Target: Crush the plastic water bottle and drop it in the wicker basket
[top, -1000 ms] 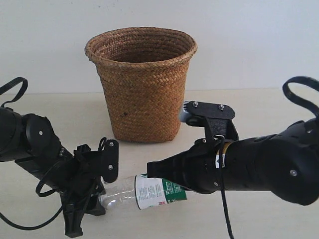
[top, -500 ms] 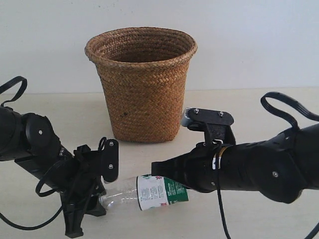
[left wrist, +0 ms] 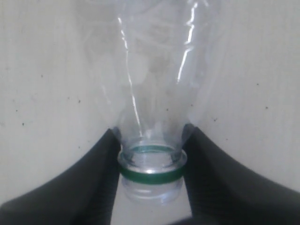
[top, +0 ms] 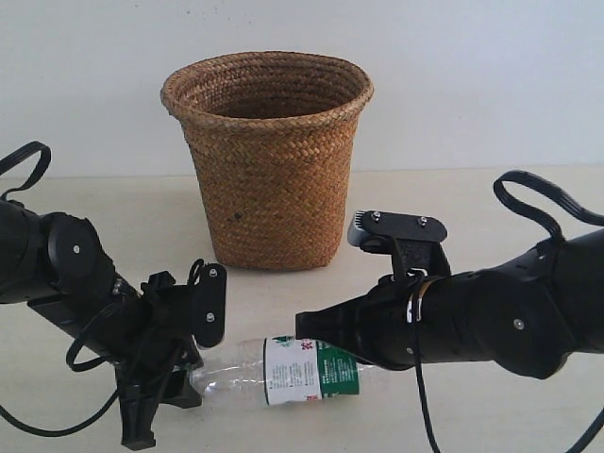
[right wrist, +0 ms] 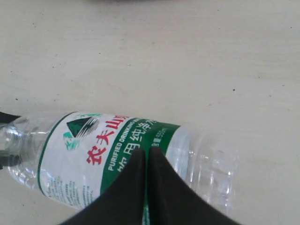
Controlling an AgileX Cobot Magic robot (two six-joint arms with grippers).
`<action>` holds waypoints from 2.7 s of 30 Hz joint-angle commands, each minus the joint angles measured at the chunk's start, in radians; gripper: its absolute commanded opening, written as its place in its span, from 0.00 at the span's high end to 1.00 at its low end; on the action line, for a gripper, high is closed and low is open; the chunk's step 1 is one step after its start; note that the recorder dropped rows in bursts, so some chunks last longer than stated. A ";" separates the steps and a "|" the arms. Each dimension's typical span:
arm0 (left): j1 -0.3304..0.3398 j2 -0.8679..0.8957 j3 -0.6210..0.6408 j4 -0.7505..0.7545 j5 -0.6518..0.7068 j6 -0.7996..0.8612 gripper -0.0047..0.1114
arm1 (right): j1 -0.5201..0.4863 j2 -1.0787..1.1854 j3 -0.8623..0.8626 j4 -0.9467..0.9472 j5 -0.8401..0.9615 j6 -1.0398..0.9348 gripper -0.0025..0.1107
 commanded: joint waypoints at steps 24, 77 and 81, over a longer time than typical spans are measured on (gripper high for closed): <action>-0.005 0.009 0.007 0.011 0.014 -0.001 0.92 | -0.004 0.158 0.004 0.002 0.130 0.029 0.97; -0.005 0.009 0.007 0.011 0.010 -0.001 0.92 | 0.101 -0.120 -0.040 0.024 0.188 0.005 0.97; -0.005 0.009 0.007 0.011 0.012 -0.001 0.92 | 0.138 -0.120 -0.100 0.026 0.190 0.010 0.97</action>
